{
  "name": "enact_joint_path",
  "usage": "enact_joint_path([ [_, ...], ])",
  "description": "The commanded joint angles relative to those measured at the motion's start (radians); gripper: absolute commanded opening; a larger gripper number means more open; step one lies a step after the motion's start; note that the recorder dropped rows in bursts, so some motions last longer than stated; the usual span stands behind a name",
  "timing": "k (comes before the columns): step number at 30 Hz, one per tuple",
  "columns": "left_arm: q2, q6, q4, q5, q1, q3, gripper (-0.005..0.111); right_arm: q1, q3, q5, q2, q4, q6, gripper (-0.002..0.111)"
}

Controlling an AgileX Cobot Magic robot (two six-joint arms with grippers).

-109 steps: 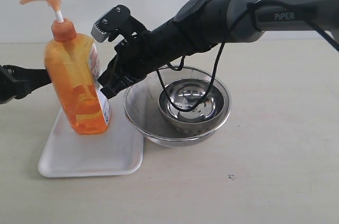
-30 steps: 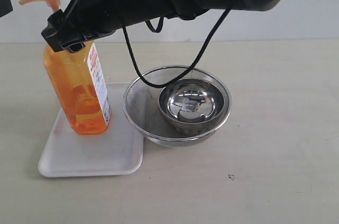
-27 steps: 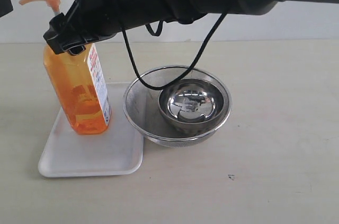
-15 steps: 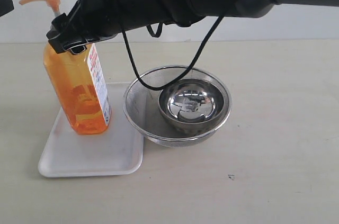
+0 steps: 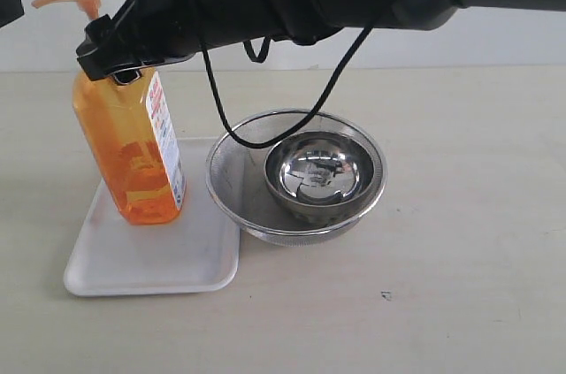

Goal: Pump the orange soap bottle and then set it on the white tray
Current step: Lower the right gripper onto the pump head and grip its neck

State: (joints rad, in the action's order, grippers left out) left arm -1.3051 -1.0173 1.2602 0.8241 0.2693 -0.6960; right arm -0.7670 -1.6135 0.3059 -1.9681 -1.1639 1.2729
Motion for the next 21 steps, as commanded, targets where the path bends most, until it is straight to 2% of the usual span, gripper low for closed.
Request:
enact_joint_path([
  [1,0.006,-0.007,-0.012,0.012,0.0,-0.009,0.005,-0.001,-0.018,0.013,-0.008,-0.013,0.009,0.069],
  [11,0.006,-0.007,-0.011,0.014,0.0,-0.009,0.005,-0.001,-0.065,0.052,-0.067,-0.017,-0.012,0.068],
  [16,0.006,-0.007,-0.011,0.014,0.0,-0.009,0.005,-0.001,-0.065,0.045,-0.067,-0.017,-0.008,0.047],
  [21,0.006,-0.007,-0.011,0.014,0.0,-0.009,0.005,-0.001,-0.065,0.04,-0.067,-0.017,-0.008,0.046],
])
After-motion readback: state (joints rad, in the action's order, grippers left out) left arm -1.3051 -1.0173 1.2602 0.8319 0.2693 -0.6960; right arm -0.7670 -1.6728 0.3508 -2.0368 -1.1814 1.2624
